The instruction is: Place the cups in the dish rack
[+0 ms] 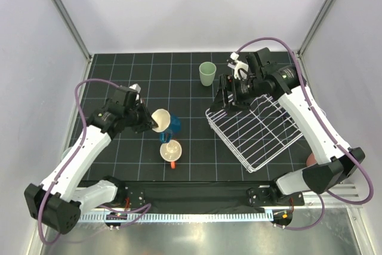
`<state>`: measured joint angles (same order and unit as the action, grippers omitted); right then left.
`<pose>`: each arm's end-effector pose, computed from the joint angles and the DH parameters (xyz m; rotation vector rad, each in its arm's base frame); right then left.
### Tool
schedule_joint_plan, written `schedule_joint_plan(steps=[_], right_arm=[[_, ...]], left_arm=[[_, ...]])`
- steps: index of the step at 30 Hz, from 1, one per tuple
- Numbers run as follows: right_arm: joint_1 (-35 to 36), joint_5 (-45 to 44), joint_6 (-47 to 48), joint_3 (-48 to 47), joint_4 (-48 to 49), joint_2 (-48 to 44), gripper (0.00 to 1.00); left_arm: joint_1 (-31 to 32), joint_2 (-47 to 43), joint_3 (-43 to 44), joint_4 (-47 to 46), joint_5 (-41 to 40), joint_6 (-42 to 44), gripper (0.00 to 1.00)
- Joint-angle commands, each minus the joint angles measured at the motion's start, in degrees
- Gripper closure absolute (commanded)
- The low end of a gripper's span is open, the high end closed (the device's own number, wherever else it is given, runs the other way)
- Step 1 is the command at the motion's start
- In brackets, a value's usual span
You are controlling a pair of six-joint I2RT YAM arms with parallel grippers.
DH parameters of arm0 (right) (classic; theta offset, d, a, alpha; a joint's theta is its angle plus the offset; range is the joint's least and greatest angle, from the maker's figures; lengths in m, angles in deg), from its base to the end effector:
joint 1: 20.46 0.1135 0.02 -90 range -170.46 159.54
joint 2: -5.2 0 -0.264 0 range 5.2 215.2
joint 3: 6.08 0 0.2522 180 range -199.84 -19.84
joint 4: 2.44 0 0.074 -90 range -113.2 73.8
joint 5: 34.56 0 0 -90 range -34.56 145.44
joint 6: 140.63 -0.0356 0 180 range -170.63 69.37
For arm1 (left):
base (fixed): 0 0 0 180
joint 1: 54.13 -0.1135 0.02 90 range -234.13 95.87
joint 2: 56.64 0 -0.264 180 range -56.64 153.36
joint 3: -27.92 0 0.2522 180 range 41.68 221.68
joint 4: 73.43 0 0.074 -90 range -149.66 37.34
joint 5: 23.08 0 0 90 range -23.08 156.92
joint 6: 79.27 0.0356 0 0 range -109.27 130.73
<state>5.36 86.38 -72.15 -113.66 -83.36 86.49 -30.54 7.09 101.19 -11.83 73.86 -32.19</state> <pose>0.2321 0.1326 0.4009 -0.3286 2.6040 0.9974 0.1991 -0.0916 0.3058 -0.3807 2.5559 -0.6180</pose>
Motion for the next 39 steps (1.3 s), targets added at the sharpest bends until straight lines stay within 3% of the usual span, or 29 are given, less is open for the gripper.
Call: schedule_joint_plan(steps=[1, 10, 16, 23, 27, 29, 34, 35, 39], right_arm=[[0.4, 5.3, 0.3, 0.7, 5.1, -0.8, 0.18], [1.9, 9.2, -6.2, 10.6, 17.0, -3.9, 0.18], [4.5, 8.0, -2.8, 12.2, 13.4, -2.7, 0.18], [4.9, 7.2, -0.5, 17.1, 13.8, -4.1, 0.18], [4.9, 5.5, -0.1, 16.6, 13.0, -3.7, 0.18], [4.9, 4.2, 0.0, 16.5, 12.7, -3.5, 0.18], [4.9, -0.4, 0.1, 15.2, 10.9, -3.4, 0.18], [4.9, -1.1, 0.2, 14.7, 10.6, -3.6, 0.18], [4.9, -4.0, 0.7, 14.9, 8.9, -4.0, 0.18]], left_arm=[[-0.3, -5.2, 0.7, -9.7, 8.9, -5.9, 1.0], [-0.1, -2.7, 4.4, -9.3, 7.1, -7.4, 1.0], [0.1, -0.4, 5.6, -10.8, 8.2, -8.9, 1.0], [0.0, 0.8, 3.2, -15.6, 16.5, -13.5, 1.0], [0.1, 1.4, 4.1, -14.4, 15.2, -12.3, 1.0], [0.6, 3.0, 6.7, -8.5, 9.0, -10.9, 1.0], [1.4, 6.8, 8.0, -3.9, -4.1, -7.5, 1.0], [2.0, 9.7, 10.3, -1.1, -10.3, -6.7, 1.0], [4.3, 19.8, 17.8, 7.1, -21.9, -1.3, 1.0]])
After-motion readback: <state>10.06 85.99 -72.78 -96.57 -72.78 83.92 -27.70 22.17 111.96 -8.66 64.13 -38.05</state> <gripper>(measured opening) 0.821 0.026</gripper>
